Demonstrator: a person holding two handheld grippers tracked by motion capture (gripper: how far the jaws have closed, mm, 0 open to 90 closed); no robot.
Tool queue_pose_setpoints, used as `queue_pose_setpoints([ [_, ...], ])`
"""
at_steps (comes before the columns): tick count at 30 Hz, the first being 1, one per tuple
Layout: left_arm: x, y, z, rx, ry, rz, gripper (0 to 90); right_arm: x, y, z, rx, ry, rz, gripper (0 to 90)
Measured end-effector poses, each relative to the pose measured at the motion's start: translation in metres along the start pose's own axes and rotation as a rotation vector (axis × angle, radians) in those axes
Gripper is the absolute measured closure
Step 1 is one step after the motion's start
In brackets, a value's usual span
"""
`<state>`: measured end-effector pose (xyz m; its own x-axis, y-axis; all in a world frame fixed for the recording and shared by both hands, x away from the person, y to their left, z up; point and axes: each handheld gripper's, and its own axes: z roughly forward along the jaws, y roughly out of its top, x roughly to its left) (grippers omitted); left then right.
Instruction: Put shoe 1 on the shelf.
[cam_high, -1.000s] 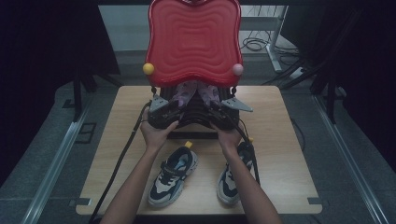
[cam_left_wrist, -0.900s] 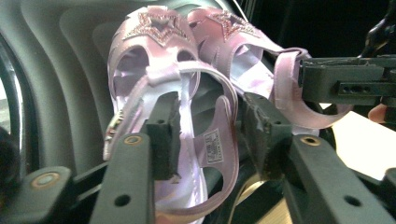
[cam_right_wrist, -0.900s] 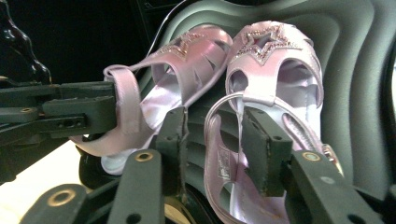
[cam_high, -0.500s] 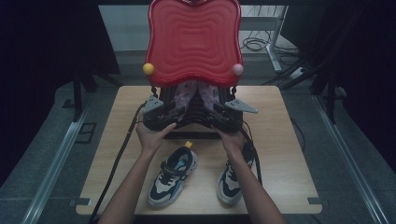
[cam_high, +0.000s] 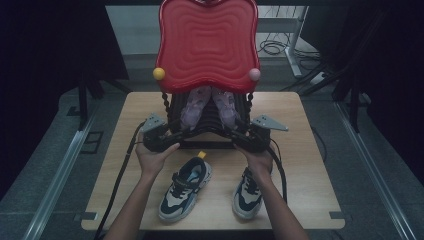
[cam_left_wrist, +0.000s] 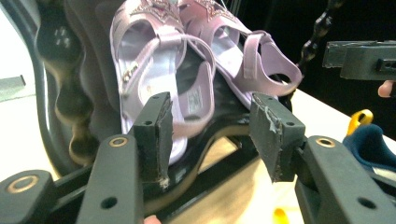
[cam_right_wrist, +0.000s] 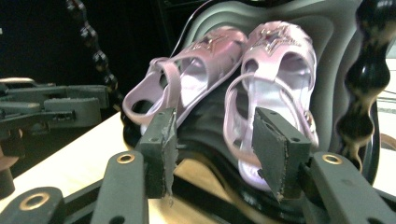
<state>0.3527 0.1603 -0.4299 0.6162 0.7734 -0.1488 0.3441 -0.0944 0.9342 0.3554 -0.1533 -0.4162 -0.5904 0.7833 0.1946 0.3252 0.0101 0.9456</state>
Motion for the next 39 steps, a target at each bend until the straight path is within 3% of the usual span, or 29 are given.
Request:
queue_pose_setpoints([
  [6,-0.011,-0.009,-0.015,0.000,0.002,0.031,49.3,0.006,-0.012,-0.017,0.023,0.037,-0.024,51.5],
  [15,-0.027,-0.022,-0.032,0.005,-0.049,0.037,49.1,0.011,-0.025,-0.035,0.055,0.095,-0.039,50.7],
  [31,-0.034,-0.051,-0.051,0.118,-0.106,-0.027,48.4,0.017,-0.047,-0.050,0.139,0.146,-0.096,44.2],
  [39,-0.038,-0.065,-0.059,0.186,-0.138,-0.045,48.2,0.020,-0.053,-0.050,0.190,0.152,-0.151,42.8],
])
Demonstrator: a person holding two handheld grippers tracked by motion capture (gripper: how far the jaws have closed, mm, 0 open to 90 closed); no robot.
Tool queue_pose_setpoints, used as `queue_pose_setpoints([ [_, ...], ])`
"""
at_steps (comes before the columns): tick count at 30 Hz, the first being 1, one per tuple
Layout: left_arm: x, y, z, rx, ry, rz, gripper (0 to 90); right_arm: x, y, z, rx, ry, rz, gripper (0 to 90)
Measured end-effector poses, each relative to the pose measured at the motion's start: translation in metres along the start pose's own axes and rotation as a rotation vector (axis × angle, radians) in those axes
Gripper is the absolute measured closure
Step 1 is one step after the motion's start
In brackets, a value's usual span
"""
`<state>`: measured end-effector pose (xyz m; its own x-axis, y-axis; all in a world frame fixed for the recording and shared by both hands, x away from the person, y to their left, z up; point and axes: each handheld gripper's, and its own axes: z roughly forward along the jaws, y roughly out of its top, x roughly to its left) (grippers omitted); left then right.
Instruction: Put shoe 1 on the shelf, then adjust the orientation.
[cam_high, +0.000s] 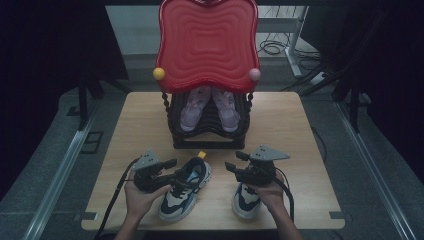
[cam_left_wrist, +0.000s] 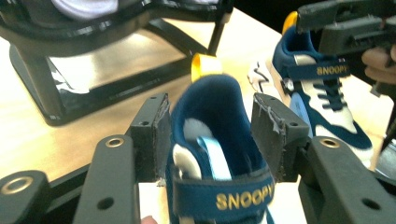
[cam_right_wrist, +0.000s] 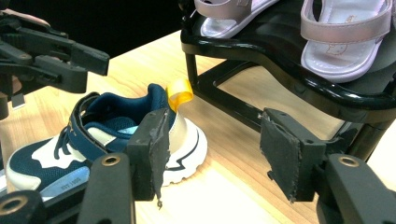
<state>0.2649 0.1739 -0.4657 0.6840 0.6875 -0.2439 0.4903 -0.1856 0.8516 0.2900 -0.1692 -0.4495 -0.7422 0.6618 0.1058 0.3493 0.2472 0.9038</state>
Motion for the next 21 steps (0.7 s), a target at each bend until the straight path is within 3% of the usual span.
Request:
queue_pose_setpoints([
  [7,0.002,-0.012,-0.006,0.029,-0.027,-0.034,48.0,-0.001,-0.002,-0.004,-0.003,-0.004,-0.005,42.5],
  [13,0.004,-0.012,-0.009,0.031,-0.034,-0.041,48.6,-0.006,-0.002,-0.009,-0.019,-0.022,0.007,42.4],
  [17,0.003,-0.013,-0.010,0.045,-0.035,-0.038,54.6,-0.009,-0.004,-0.012,-0.023,-0.032,0.020,42.4],
  [21,0.000,-0.012,-0.013,0.064,-0.067,-0.041,66.4,-0.011,-0.005,-0.013,-0.025,-0.045,0.030,42.6],
])
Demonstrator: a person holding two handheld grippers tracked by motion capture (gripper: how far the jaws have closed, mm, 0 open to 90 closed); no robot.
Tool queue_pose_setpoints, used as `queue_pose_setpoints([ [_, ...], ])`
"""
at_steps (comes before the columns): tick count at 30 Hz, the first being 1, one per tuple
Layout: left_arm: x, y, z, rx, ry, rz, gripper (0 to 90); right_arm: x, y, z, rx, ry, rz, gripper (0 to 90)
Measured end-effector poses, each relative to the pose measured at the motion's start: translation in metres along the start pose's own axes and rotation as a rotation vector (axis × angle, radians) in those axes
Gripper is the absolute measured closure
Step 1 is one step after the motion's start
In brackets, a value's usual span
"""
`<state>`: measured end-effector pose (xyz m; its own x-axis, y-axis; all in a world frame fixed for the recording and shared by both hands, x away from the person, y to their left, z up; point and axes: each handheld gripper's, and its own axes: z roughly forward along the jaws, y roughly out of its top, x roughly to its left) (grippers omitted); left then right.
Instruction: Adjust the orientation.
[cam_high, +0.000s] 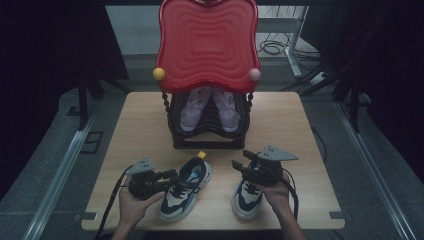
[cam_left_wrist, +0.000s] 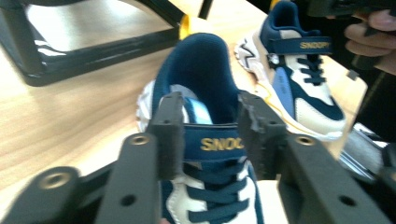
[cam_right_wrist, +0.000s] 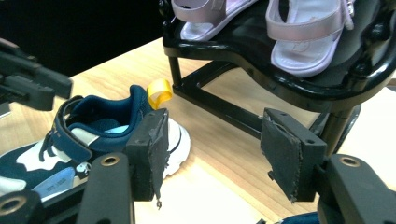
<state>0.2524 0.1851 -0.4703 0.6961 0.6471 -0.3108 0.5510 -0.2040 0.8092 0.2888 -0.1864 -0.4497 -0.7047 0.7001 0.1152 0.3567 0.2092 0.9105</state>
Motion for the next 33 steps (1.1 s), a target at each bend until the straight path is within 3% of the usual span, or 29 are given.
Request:
queue_pose_setpoints([
  [6,-0.005,0.001,-0.001,0.016,-0.025,0.025,83.7,0.001,0.000,0.000,-0.016,-0.017,-0.006,42.8],
  [10,-0.010,0.001,0.004,0.032,-0.066,0.024,89.8,0.001,-0.002,0.000,-0.006,-0.022,0.000,42.8],
  [12,-0.013,0.000,0.007,0.047,-0.087,0.026,90.0,0.000,-0.003,0.000,-0.006,-0.018,0.009,42.9],
  [16,-0.019,-0.002,0.014,0.087,-0.071,0.049,90.0,0.000,-0.003,-0.001,-0.012,-0.015,0.016,43.0],
  [21,-0.028,-0.007,0.022,0.123,-0.087,0.050,90.0,-0.001,-0.004,0.000,-0.001,-0.015,0.015,43.0],
  [26,-0.040,-0.018,0.037,0.189,-0.109,0.076,90.0,-0.002,-0.004,-0.001,-0.002,-0.017,0.017,42.9],
  [33,-0.043,-0.026,0.045,0.243,-0.113,0.077,90.0,-0.002,-0.005,0.000,0.004,-0.016,0.017,42.9],
])
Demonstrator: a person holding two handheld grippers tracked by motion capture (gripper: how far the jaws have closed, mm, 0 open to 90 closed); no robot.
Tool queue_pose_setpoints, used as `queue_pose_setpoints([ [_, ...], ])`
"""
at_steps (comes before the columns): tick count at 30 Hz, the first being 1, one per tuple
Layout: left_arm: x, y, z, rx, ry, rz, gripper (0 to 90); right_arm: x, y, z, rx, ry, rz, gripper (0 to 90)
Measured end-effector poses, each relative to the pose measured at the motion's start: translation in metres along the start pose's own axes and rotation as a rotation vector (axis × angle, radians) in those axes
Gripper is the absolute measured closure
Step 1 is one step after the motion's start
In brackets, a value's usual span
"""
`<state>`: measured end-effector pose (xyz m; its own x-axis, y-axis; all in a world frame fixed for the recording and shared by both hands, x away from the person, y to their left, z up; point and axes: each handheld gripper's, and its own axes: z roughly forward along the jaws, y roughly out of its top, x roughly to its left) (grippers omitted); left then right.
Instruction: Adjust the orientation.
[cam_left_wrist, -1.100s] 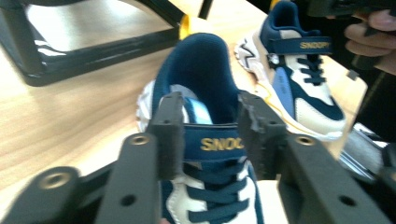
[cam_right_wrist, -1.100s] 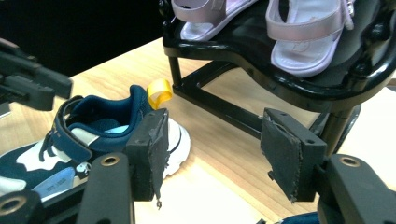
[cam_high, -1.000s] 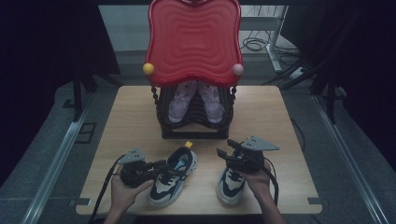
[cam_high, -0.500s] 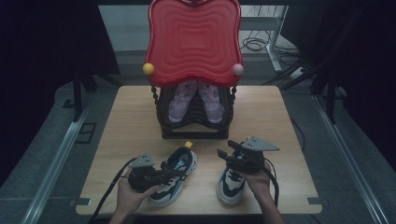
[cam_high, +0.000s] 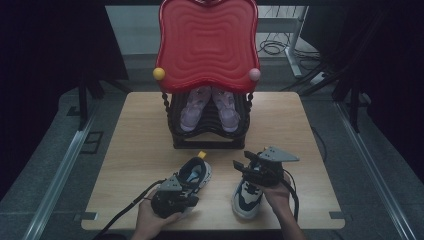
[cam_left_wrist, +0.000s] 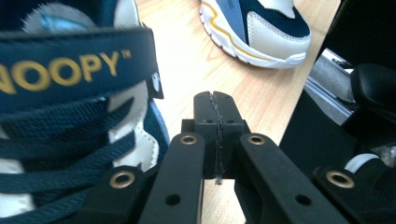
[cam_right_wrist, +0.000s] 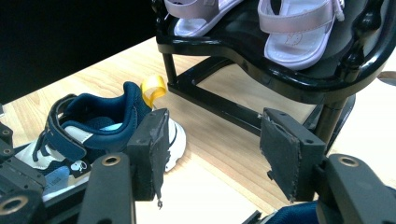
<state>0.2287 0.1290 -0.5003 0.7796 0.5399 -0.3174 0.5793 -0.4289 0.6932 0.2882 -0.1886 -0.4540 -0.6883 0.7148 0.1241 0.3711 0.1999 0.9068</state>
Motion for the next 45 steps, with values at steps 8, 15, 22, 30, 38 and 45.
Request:
queue_pose_setpoints([
  [8,0.004,-0.005,0.009,0.045,0.006,-0.014,90.0,0.003,-0.002,0.005,0.025,-0.004,-0.013,42.6],
  [15,0.003,-0.008,0.010,0.057,0.018,-0.013,90.0,0.001,-0.002,0.004,0.022,-0.007,-0.006,42.6],
  [22,0.006,-0.007,0.006,0.088,0.060,-0.004,90.0,-0.002,-0.002,0.001,0.013,-0.020,-0.003,42.6],
  [30,0.014,-0.009,0.001,0.082,0.046,-0.017,90.0,-0.006,-0.001,-0.002,0.002,-0.030,0.007,42.6],
  [38,0.020,-0.016,-0.004,0.094,0.063,-0.030,90.0,-0.009,-0.001,-0.004,-0.001,-0.037,0.009,42.5],
  [45,0.029,-0.021,-0.014,0.088,0.091,-0.058,90.0,-0.009,-0.001,-0.003,0.002,-0.039,0.006,42.6],
])
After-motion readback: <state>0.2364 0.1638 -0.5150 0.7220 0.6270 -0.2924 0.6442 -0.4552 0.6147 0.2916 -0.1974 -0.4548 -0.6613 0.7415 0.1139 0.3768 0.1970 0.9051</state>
